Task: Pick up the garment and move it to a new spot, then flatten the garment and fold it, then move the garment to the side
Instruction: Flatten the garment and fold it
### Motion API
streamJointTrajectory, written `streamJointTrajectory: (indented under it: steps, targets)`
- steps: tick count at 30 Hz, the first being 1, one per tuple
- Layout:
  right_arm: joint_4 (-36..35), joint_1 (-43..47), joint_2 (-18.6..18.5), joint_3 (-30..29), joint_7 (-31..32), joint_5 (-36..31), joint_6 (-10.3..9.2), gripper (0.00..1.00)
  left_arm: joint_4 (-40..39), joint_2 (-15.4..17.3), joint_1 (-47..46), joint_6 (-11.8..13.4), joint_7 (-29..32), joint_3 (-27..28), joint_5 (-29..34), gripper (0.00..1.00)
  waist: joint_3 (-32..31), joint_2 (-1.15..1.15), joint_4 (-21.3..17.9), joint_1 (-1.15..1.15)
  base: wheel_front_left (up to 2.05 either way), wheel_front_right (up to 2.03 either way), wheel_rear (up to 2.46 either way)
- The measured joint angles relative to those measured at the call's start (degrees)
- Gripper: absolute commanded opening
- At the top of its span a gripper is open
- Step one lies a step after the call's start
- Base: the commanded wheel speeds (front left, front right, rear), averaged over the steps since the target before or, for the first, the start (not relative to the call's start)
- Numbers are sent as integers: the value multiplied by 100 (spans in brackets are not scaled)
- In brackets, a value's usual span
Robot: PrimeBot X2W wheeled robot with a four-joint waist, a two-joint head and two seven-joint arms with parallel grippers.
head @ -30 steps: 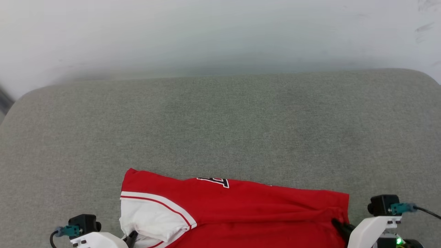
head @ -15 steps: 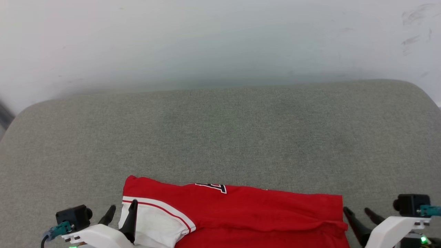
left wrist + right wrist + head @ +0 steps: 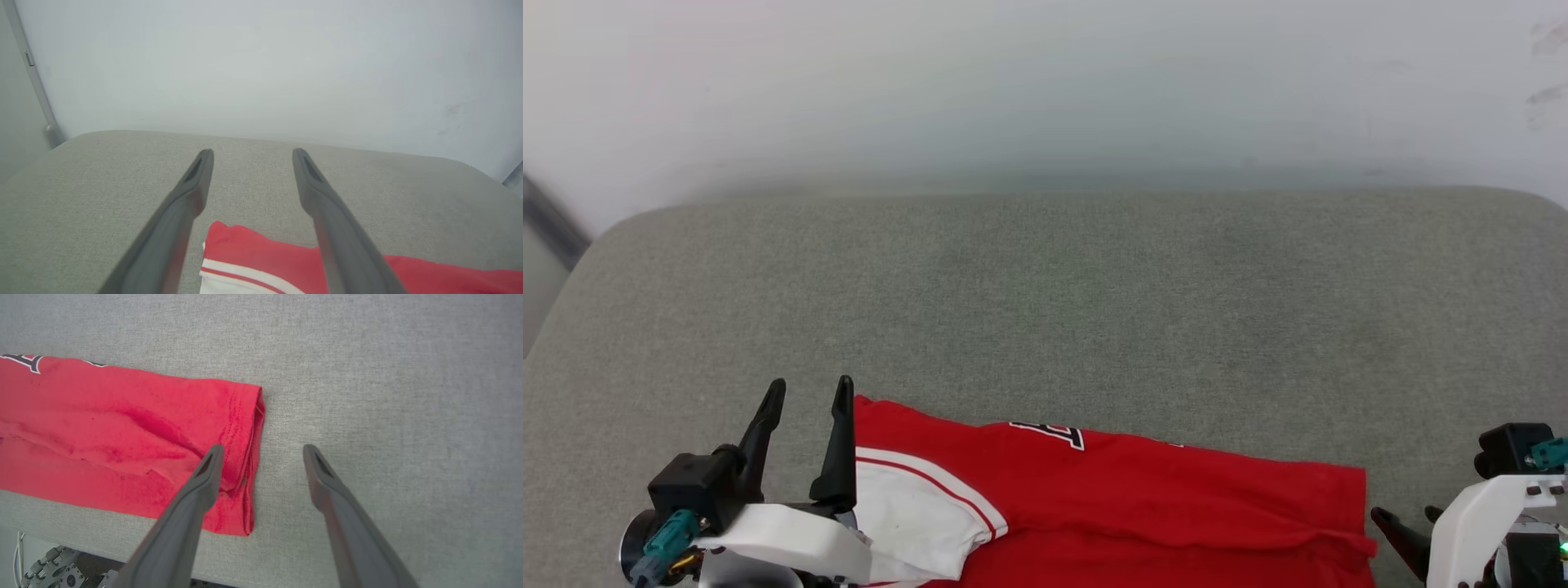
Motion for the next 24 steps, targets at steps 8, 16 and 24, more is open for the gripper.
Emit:
streamJointTrajectory:
  steps: [8,16,24]
  targets:
    - [334,-125,234,58,138,-8,0,100,-344,-157,-114,12,-7,-15,252,100,451,0,216,1,0,0,0]
    - [754,-381,361,84,438,243,-2,100,-304,-208,-331,-65,-8,-14,447,100,816,0,350,0,0,0,0]
    - [806,-499,387,237,538,456,-9,0,-118,-199,-308,-59,-5,-2,459,100,678,0,309,0,0,0,0]
